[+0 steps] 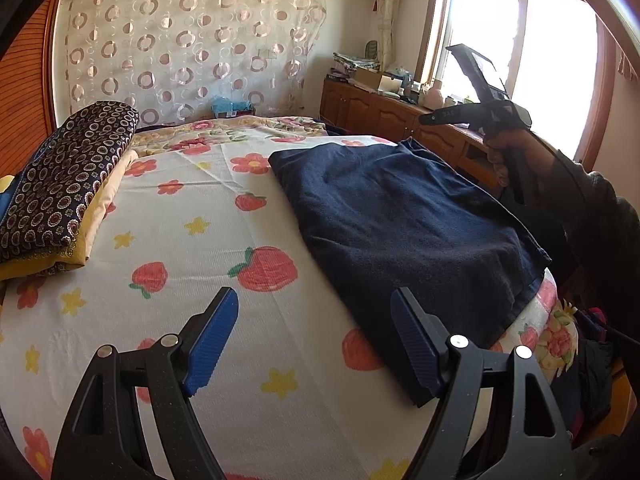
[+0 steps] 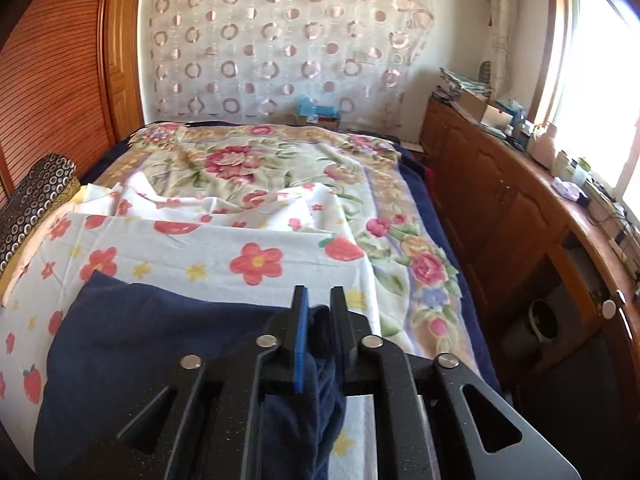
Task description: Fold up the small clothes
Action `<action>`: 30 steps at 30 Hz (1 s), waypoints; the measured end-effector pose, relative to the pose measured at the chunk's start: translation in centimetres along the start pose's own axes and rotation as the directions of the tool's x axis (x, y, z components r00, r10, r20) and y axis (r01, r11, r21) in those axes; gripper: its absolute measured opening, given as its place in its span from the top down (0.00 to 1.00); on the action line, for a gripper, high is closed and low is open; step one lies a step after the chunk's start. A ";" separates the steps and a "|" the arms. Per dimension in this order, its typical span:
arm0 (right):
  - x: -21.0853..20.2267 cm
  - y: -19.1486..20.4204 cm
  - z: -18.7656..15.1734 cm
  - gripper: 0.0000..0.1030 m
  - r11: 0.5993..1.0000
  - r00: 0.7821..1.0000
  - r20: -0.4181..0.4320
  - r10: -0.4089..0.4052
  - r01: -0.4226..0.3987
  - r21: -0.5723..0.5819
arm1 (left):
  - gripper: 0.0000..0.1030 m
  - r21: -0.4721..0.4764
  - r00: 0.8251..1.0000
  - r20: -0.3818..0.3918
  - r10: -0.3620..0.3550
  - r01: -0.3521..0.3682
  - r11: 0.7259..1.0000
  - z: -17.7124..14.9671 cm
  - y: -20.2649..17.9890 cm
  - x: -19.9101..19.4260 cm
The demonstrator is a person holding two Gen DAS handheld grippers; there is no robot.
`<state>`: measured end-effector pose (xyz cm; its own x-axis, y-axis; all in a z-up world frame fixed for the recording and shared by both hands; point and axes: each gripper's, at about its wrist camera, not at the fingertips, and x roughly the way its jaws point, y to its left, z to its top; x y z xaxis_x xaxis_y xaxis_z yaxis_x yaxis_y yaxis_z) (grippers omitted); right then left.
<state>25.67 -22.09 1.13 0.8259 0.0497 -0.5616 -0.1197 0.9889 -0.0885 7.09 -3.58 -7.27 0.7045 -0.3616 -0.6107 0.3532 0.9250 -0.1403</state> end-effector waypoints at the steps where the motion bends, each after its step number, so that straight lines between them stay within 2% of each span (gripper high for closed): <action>1: 0.0 0.3 -0.1 0.86 1.000 1.000 -0.001 0.018 -0.018 0.000 | 0.23 0.001 1.000 -0.001 -0.002 0.002 1.000 0.0 -0.1 0.1; 7: 0.3 -0.1 -1.2 0.71 0.997 0.997 -0.037 0.062 -0.063 -0.036 | 0.23 0.013 1.000 -0.013 -0.009 0.010 1.000 -0.1 -0.6 0.4; 11: 2.1 -1.5 -1.6 0.70 0.997 0.993 -0.102 0.066 -0.069 -0.026 | 0.23 0.017 1.000 -0.016 -0.010 0.010 1.000 -0.2 -0.7 0.5; 14: 3.3 -1.5 -1.2 0.70 0.993 0.984 -0.142 0.104 -0.110 -0.033 | 0.23 0.016 1.000 -0.019 -0.010 0.011 1.000 -0.3 -0.7 0.6; 15: 3.5 -1.5 -1.0 0.71 0.993 0.983 -0.155 0.102 -0.111 -0.046 | 0.23 0.014 1.000 -0.021 -0.011 0.012 1.000 -0.3 -0.7 0.6; 16: 3.9 -1.4 -0.9 0.80 0.993 0.982 -0.165 0.094 -0.105 -0.059 | 0.23 0.012 1.000 -0.022 -0.013 0.013 1.000 -0.4 -0.7 0.7; 17: 4.1 -1.6 -0.7 0.84 0.993 0.981 -0.172 0.087 -0.099 -0.065 | 0.23 0.010 1.000 -0.023 -0.013 0.013 1.000 -0.4 -0.7 0.7; 18: 4.2 -1.9 -0.6 0.93 0.993 0.982 -0.170 0.087 -0.100 -0.065 | 0.23 0.010 1.000 -0.025 -0.013 0.013 1.000 -0.5 -0.7 0.8; 20: 3.8 -2.6 0.0 0.95 0.994 0.987 -0.137 0.082 -0.091 -0.059 | 0.23 0.010 0.999 -0.029 -0.015 0.015 1.000 -0.5 -0.8 0.9; 22: 3.1 -3.9 0.3 0.95 0.996 0.991 -0.094 0.093 -0.093 -0.003 | 0.23 0.012 0.999 -0.030 -0.016 0.016 1.000 -0.6 -0.9 0.9; 24: 2.2 -5.6 0.6 0.95 0.997 0.998 -0.043 0.044 -0.041 0.062 | 0.23 0.014 0.999 -0.031 -0.018 0.018 1.000 -0.5 -0.9 1.0; 27: 1.9 -8.4 0.7 0.94 0.985 0.998 -0.030 0.054 -0.048 0.165 | 0.23 0.018 0.999 -0.034 -0.018 0.019 1.000 -0.5 -1.0 1.1; 29: 1.5 -9.3 0.7 0.94 0.987 1.000 -0.018 0.019 -0.016 0.162 | 0.23 0.020 0.999 -0.036 -0.018 0.018 1.000 -0.5 -1.1 1.2; 30: 1.3 -9.5 0.7 0.94 0.986 0.999 -0.016 0.034 -0.031 0.162 | 0.23 0.021 0.999 -0.038 -0.018 0.019 1.000 -0.5 -1.1 1.2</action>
<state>28.24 -31.29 1.83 0.8122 0.0811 -0.5777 -0.0547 0.9965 0.0631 7.26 -4.96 -8.24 0.6744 -0.3733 -0.6371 0.3790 0.9155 -0.1353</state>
